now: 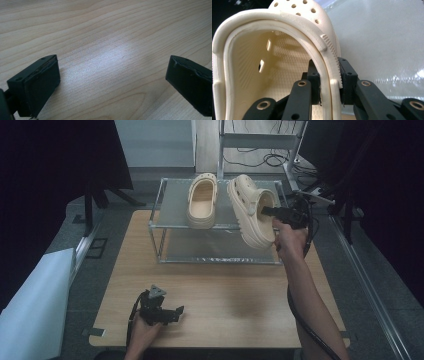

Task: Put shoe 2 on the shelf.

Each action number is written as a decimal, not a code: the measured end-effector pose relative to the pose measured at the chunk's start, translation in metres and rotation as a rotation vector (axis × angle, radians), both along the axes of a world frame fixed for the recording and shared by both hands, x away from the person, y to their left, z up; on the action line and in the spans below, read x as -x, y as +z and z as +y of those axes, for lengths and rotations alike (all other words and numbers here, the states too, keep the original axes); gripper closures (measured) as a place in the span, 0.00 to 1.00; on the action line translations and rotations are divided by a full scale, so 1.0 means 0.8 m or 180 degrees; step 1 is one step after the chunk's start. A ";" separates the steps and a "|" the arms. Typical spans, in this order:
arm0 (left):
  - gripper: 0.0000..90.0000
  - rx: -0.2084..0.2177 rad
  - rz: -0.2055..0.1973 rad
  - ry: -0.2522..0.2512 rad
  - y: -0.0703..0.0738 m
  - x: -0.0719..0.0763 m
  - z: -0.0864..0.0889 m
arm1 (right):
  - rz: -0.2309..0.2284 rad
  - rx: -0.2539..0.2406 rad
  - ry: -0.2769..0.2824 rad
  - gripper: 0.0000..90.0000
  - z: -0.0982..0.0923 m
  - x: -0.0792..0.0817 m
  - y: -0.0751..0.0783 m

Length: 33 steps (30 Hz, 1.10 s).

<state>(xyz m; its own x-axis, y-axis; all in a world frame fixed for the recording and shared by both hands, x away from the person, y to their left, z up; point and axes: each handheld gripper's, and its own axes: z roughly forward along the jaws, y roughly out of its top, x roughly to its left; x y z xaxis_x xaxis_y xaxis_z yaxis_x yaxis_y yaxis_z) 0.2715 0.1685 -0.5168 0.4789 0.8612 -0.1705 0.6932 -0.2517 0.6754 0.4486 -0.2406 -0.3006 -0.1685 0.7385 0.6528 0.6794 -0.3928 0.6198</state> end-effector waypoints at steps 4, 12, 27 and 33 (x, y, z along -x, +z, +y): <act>0.00 0.0024 0.0004 0.0012 0.001 0.000 0.002 | 0.0028 0.0020 -0.0120 0.83 0.009 -0.015 -0.002; 0.00 0.0049 -0.0009 0.0021 0.001 0.000 0.003 | 0.0119 0.0119 -0.0358 0.83 0.029 -0.042 -0.010; 0.00 0.0073 -0.0013 0.0015 0.001 -0.001 0.003 | 0.0050 0.0352 -0.0568 0.81 0.057 -0.077 -0.012; 0.00 0.0079 -0.0011 0.0009 0.001 0.000 0.002 | 0.0008 0.0351 -0.0560 0.73 0.072 -0.085 -0.013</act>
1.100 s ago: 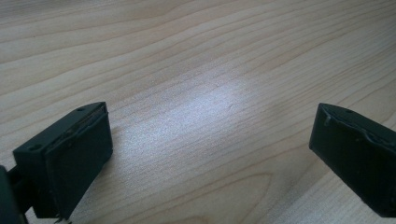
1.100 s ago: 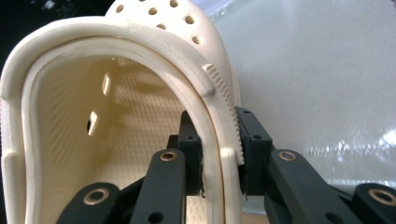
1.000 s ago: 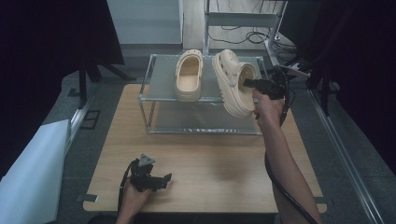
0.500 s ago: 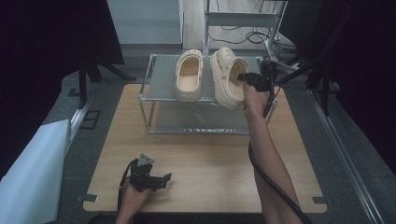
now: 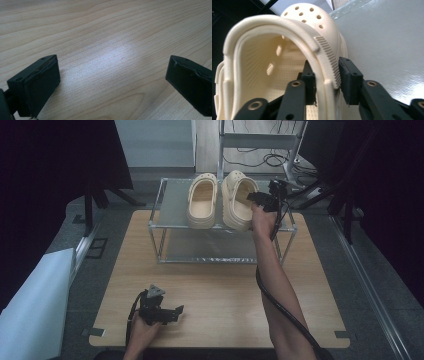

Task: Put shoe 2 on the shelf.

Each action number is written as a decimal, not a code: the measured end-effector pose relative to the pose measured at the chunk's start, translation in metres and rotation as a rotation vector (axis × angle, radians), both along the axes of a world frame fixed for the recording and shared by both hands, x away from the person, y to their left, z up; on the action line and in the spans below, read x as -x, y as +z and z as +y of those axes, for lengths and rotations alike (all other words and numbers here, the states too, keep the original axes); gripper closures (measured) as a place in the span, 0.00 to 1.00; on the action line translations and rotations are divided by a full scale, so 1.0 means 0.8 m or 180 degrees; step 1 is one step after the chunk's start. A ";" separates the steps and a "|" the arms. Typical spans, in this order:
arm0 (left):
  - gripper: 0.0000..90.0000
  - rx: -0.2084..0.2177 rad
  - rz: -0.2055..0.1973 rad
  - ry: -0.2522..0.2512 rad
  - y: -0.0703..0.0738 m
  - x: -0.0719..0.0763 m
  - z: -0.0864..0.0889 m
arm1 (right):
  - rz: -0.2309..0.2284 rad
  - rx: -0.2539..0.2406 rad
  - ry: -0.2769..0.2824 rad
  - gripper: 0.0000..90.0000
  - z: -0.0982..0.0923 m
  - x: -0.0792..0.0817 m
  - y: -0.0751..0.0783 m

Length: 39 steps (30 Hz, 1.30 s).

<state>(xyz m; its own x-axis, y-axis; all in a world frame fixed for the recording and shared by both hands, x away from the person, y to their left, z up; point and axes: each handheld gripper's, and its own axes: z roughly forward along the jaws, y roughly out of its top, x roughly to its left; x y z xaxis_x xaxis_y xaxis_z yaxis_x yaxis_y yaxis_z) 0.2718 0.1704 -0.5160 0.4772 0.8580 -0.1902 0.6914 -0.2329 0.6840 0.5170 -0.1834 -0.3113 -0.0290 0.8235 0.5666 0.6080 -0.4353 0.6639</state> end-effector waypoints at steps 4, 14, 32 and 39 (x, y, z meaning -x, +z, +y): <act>0.00 0.0002 0.0002 -0.0002 0.000 0.000 0.000 | -0.0013 0.0033 0.0015 0.68 0.010 -0.003 0.001; 0.00 -0.0010 0.0003 -0.0027 0.000 0.000 0.000 | -0.0043 0.0185 -0.0009 0.65 0.029 -0.010 0.000; 0.00 -0.0025 0.0008 -0.0036 -0.001 0.000 -0.002 | -0.0217 0.0341 0.0128 0.49 0.042 -0.020 -0.006; 0.00 -0.0034 0.0010 -0.0031 -0.001 -0.001 -0.002 | -0.0270 0.0320 0.0369 0.36 0.036 -0.021 -0.007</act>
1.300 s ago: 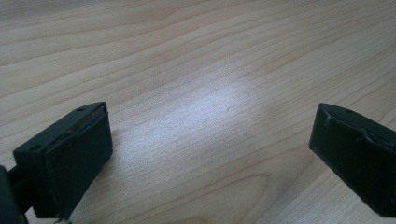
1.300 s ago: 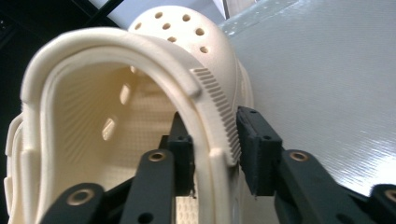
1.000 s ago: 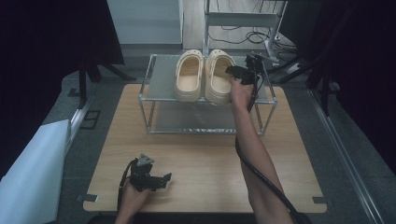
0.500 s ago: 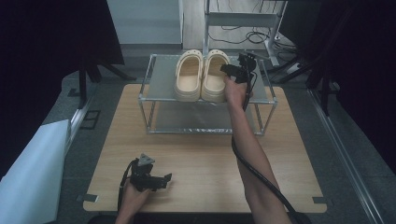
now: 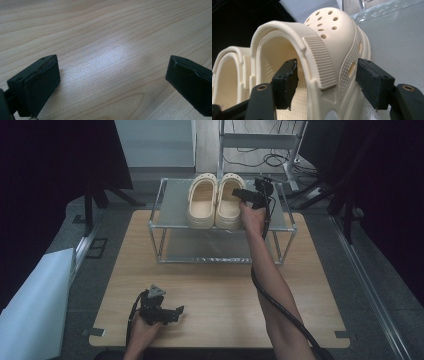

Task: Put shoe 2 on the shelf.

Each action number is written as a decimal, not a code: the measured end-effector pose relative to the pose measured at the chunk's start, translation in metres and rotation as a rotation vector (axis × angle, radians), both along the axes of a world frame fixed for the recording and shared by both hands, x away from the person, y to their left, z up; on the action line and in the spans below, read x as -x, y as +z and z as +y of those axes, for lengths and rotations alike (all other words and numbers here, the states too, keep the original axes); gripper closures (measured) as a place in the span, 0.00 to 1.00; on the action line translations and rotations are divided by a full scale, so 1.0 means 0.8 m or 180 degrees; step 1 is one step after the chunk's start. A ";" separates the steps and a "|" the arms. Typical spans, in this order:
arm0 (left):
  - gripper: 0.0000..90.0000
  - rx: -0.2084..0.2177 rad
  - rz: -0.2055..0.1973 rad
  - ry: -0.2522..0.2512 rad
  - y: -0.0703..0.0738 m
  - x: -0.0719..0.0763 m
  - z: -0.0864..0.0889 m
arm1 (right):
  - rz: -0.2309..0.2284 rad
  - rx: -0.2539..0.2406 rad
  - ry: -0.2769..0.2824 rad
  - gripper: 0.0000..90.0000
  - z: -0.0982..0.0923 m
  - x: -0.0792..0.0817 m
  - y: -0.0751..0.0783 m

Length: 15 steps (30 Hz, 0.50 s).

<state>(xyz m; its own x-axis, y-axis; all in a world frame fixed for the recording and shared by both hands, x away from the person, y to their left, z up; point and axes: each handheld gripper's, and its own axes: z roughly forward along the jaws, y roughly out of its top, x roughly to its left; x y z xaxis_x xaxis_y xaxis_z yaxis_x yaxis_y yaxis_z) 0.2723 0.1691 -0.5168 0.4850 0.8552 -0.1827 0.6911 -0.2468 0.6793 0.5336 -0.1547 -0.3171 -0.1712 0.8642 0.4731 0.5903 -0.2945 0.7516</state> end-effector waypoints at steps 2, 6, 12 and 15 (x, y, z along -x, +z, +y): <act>0.00 0.0000 0.0003 -0.0001 0.000 0.000 0.000 | -0.0002 -0.0002 0.0072 0.33 -0.002 0.001 -0.001; 0.00 -0.0006 0.0011 -0.0005 -0.001 0.000 -0.001 | -0.0008 0.0000 0.0217 0.30 -0.006 0.004 -0.003; 0.00 -0.0016 0.0009 -0.0011 -0.001 0.000 -0.002 | -0.0128 0.0098 0.0430 0.25 -0.011 0.014 0.004; 0.00 -0.0018 0.0010 -0.0007 -0.001 0.000 -0.002 | -0.0190 0.0158 0.0526 0.24 -0.014 0.021 0.007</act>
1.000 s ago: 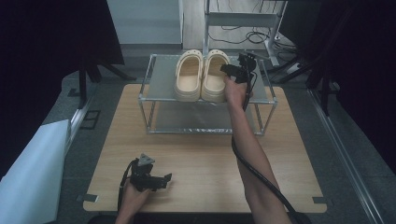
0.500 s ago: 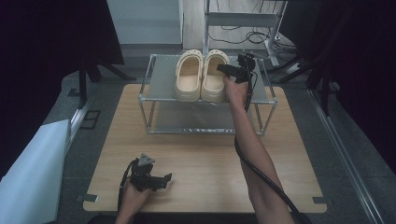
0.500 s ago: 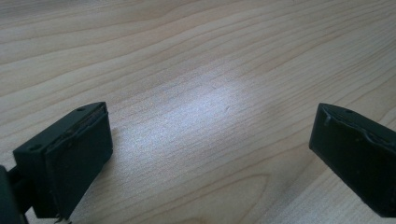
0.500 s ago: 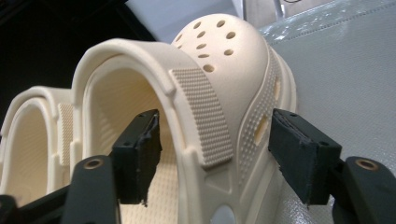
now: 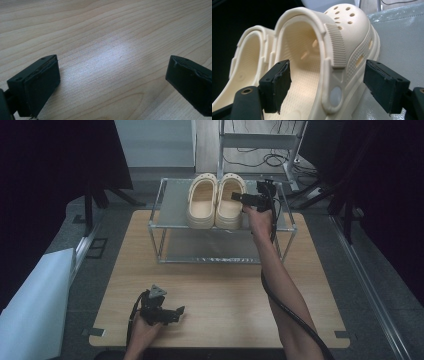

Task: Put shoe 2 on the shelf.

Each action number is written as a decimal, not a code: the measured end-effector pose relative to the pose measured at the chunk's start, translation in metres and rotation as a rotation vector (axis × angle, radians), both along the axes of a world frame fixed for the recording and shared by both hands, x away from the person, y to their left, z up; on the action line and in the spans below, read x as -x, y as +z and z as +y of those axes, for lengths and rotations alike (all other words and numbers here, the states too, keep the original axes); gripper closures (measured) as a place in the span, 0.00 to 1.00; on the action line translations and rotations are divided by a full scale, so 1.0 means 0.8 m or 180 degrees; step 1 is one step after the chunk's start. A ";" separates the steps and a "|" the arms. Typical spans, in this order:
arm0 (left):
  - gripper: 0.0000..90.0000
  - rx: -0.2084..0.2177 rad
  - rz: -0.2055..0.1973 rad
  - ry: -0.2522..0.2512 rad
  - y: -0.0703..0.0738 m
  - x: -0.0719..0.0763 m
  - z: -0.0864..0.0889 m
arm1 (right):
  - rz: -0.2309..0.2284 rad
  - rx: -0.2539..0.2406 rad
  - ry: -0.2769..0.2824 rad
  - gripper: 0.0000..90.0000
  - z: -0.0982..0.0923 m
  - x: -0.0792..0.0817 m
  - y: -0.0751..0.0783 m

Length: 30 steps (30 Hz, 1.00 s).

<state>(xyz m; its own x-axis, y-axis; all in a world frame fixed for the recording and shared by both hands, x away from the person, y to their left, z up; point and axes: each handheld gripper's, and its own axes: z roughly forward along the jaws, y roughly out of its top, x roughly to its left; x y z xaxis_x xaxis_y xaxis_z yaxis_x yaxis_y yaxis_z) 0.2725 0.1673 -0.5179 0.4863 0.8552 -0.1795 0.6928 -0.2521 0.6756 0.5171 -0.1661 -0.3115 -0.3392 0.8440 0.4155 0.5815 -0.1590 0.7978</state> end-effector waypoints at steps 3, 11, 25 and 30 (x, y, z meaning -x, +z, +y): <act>0.00 0.0000 0.0000 0.0001 0.000 0.000 0.000 | -0.0005 0.0058 0.0073 0.22 -0.005 0.007 0.002; 0.00 -0.0015 0.0006 -0.0016 0.000 0.000 -0.001 | -0.0119 0.0271 0.0226 0.19 -0.023 0.024 0.009; 0.00 0.0028 0.0000 0.0005 -0.001 0.000 0.000 | -0.0314 0.0643 0.0660 0.14 -0.044 0.076 0.002; 0.00 0.0047 0.0000 0.0003 -0.001 0.000 0.001 | -0.0356 0.0789 0.0801 0.10 -0.050 0.099 -0.005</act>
<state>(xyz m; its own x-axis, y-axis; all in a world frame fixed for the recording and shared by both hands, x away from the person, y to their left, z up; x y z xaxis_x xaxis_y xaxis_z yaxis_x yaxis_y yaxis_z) 0.2725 0.1683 -0.5183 0.4854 0.8529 -0.1922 0.6931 -0.2414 0.6793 0.4379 -0.2057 -0.3154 -0.5806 0.7988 0.1575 0.4850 0.1839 0.8550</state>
